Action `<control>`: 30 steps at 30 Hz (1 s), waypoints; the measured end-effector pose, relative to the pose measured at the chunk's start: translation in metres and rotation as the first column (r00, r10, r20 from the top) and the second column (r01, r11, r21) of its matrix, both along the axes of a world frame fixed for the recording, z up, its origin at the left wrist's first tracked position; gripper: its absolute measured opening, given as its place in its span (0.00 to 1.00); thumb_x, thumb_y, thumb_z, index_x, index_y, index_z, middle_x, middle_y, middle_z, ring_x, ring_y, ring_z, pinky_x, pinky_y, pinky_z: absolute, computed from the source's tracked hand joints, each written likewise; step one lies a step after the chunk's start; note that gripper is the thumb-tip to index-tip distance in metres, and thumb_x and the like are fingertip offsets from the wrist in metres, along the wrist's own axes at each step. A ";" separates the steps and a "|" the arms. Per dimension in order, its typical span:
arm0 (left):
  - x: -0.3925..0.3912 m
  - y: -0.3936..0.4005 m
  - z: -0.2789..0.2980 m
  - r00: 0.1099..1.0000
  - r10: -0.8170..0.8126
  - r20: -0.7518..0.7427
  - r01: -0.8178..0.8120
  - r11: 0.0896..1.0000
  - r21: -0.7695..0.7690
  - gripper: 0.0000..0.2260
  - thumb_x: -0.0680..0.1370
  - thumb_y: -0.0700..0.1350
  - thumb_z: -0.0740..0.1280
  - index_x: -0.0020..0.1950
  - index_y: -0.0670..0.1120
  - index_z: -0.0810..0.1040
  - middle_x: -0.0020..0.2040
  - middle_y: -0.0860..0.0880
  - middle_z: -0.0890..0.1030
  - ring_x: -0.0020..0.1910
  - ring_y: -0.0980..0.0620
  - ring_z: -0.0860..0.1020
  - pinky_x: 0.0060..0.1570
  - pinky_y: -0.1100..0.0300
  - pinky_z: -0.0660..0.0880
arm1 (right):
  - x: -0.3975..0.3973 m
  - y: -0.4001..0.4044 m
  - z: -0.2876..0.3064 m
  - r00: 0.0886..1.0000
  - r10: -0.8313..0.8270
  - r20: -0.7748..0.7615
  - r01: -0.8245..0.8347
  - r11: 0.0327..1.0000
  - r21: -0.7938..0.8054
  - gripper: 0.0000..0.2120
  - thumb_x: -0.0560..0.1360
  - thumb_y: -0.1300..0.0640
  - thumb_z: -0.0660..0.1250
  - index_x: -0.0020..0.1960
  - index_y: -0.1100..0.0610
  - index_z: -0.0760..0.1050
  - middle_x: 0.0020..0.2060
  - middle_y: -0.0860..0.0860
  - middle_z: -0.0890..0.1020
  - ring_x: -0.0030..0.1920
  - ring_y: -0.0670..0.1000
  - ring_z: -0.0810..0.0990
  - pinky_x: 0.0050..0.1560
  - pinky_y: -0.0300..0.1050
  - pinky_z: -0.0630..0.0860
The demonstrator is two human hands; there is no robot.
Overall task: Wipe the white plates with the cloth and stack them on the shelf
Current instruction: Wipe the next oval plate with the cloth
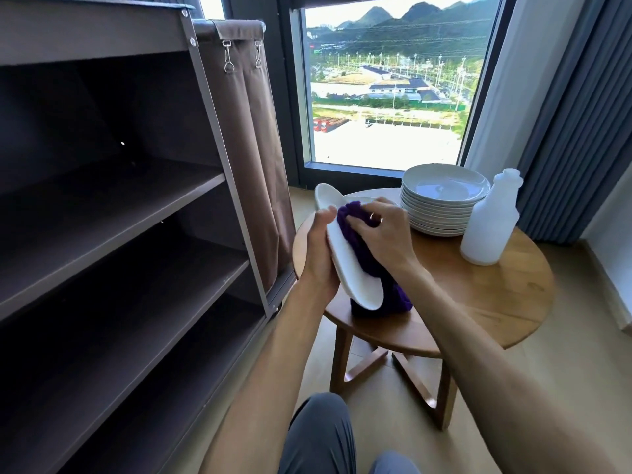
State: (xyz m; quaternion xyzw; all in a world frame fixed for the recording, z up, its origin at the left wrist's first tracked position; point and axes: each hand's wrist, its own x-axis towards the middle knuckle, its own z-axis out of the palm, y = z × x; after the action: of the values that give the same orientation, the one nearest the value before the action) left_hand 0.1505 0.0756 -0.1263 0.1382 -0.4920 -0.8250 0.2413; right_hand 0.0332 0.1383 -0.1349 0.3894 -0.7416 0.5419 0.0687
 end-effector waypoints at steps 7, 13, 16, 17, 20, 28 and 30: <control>-0.008 -0.003 0.000 0.995 0.031 0.098 -0.013 0.985 -0.175 0.32 0.66 0.64 0.70 0.68 0.52 0.78 0.60 0.42 0.84 0.61 0.42 0.82 0.63 0.42 0.78 | 0.002 -0.016 0.024 0.995 -0.004 0.099 0.012 0.996 -0.086 0.07 0.75 0.53 0.73 0.45 0.56 0.86 0.41 0.55 0.82 0.41 0.56 0.81 0.45 0.57 0.78; -0.009 -0.001 -0.003 0.994 0.013 0.105 -0.016 1.000 0.026 0.24 0.79 0.63 0.66 0.69 0.52 0.75 0.56 0.45 0.83 0.57 0.46 0.82 0.55 0.50 0.81 | 0.012 -0.014 0.040 0.935 0.341 0.096 -0.326 0.934 -0.149 0.05 0.77 0.62 0.71 0.45 0.57 0.85 0.40 0.60 0.79 0.39 0.48 0.74 0.42 0.42 0.70; -0.010 -0.005 -0.002 0.996 0.046 0.074 -0.049 0.998 0.032 0.31 0.71 0.68 0.68 0.66 0.48 0.77 0.53 0.46 0.83 0.50 0.50 0.84 0.48 0.54 0.82 | 0.013 -0.001 0.041 0.859 0.469 0.205 -0.462 0.883 -0.084 0.09 0.80 0.60 0.69 0.47 0.65 0.83 0.44 0.66 0.78 0.41 0.53 0.77 0.44 0.46 0.72; -0.011 -0.009 -0.002 0.996 0.059 0.063 -0.062 0.997 0.051 0.34 0.68 0.70 0.68 0.63 0.48 0.78 0.52 0.46 0.83 0.50 0.50 0.84 0.49 0.53 0.82 | 0.014 0.004 0.039 0.839 0.487 0.241 -0.495 0.868 -0.030 0.08 0.80 0.60 0.69 0.48 0.65 0.83 0.44 0.65 0.79 0.41 0.52 0.78 0.44 0.45 0.74; -0.010 -0.024 -0.005 0.990 0.089 0.105 -0.107 0.977 0.182 0.35 0.75 0.71 0.63 0.64 0.42 0.76 0.52 0.40 0.80 0.52 0.43 0.81 0.55 0.47 0.80 | 0.017 0.013 0.023 0.801 0.505 0.322 -0.575 0.798 0.178 0.05 0.77 0.61 0.71 0.45 0.58 0.85 0.38 0.53 0.83 0.39 0.46 0.79 0.43 0.40 0.74; -0.005 -0.034 -0.021 0.961 0.242 0.134 -0.250 0.967 0.043 0.47 0.60 0.71 0.70 0.74 0.49 0.69 0.58 0.44 0.78 0.57 0.46 0.79 0.53 0.49 0.79 | 0.010 0.006 -0.001 0.913 0.321 0.251 -0.403 0.621 0.672 0.06 0.73 0.54 0.73 0.38 0.51 0.85 0.36 0.50 0.83 0.37 0.47 0.78 0.36 0.40 0.73; -0.008 -0.030 -0.027 0.964 0.230 0.133 -0.238 0.970 0.050 0.52 0.57 0.73 0.73 0.74 0.47 0.70 0.58 0.43 0.78 0.58 0.44 0.78 0.54 0.47 0.79 | 0.006 -0.005 -0.002 0.967 0.199 0.156 -0.247 0.604 0.758 0.04 0.70 0.55 0.73 0.39 0.55 0.85 0.38 0.53 0.83 0.37 0.50 0.79 0.33 0.41 0.75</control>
State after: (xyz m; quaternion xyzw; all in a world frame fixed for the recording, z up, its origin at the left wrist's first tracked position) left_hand 0.1424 0.0458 -0.1528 0.2549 -0.4590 -0.7962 0.3008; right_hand 0.0387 0.1329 -0.1367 0.4552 -0.8487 0.1876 -0.1930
